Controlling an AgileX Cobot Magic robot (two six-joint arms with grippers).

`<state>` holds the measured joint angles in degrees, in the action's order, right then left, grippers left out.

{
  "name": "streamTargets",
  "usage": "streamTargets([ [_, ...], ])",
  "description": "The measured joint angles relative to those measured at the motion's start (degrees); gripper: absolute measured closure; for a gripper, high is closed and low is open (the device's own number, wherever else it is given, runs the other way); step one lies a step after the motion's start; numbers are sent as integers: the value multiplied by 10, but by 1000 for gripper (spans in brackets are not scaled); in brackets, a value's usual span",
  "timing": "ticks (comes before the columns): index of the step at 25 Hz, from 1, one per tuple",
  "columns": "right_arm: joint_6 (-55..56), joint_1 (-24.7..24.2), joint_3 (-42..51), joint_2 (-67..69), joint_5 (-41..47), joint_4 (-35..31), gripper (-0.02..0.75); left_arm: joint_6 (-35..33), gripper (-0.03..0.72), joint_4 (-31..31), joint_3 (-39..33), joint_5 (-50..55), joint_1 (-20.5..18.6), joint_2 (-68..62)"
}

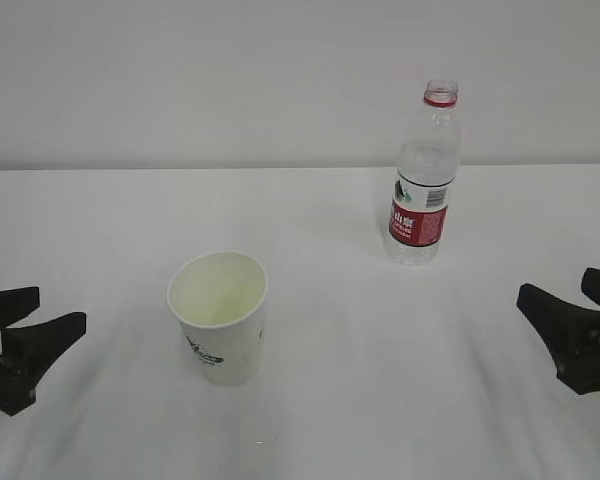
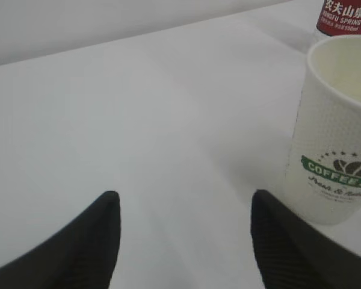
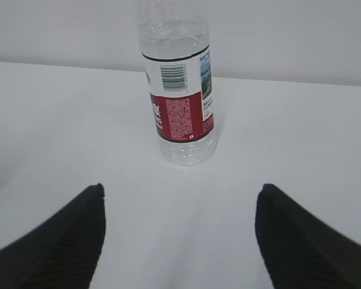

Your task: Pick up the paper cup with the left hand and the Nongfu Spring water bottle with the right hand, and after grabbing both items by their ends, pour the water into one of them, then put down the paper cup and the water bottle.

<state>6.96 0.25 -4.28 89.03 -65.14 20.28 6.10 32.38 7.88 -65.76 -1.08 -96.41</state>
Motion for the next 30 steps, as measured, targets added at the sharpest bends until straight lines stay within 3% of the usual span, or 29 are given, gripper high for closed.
streamTargets([
  [12,-76,0,-3,0,-1,4,150,5,193,59,9,-1,0,-1],
  [18,-128,0,-16,0,-1,18,150,-57,190,95,9,-1,0,-1],
  [25,-94,0,-57,29,-3,39,146,-61,72,112,9,-1,0,-1],
  [30,-70,0,-103,112,-4,79,146,-45,55,112,9,-1,0,-1],
])
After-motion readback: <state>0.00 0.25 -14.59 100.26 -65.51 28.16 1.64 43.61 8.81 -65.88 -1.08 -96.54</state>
